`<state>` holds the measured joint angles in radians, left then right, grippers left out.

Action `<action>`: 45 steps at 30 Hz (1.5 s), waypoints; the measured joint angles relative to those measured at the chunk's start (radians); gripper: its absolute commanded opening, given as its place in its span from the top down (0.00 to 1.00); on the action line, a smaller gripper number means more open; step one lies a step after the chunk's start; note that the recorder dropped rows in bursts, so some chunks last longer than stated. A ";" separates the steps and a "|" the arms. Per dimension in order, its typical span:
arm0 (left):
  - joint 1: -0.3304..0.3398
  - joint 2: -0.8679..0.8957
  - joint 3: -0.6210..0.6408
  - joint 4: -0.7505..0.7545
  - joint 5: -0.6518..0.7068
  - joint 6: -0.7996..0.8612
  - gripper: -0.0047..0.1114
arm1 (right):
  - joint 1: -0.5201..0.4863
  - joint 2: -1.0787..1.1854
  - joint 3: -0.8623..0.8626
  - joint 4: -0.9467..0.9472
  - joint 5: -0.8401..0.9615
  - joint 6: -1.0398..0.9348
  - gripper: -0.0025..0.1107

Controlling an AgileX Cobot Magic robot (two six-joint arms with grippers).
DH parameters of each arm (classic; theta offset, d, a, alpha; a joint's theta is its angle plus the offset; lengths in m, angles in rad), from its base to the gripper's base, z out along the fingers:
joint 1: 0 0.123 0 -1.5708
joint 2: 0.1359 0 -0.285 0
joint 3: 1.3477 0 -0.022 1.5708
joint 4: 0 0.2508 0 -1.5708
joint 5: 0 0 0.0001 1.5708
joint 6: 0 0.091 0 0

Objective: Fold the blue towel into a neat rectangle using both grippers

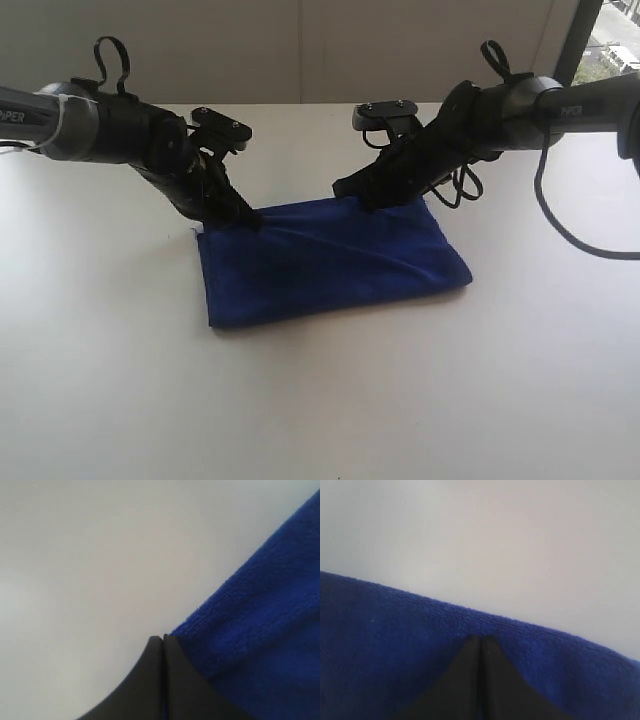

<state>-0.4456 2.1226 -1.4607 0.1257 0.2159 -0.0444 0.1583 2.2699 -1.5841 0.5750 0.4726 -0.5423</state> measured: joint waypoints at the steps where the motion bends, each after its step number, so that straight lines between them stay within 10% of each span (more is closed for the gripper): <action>1: 0.002 0.000 -0.002 -0.002 0.004 0.000 0.96 | -0.002 0.000 0.000 0.002 0.000 0.000 0.98; 14: 0.014 -0.107 0.000 0.010 0.006 0.000 0.96 | -0.008 -0.061 0.000 -0.008 0.007 0.002 0.98; 26: -0.010 -0.166 0.000 -0.120 0.277 0.000 0.96 | -0.008 -0.150 0.030 -0.025 0.172 0.000 0.98; 45: -0.078 -0.056 0.012 -0.126 0.238 0.004 0.96 | -0.008 -0.122 0.070 -0.330 0.211 0.177 0.98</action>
<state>-0.5233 2.0671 -1.4485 0.0000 0.4538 -0.0400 0.1498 2.1476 -1.5143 0.2450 0.6833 -0.3649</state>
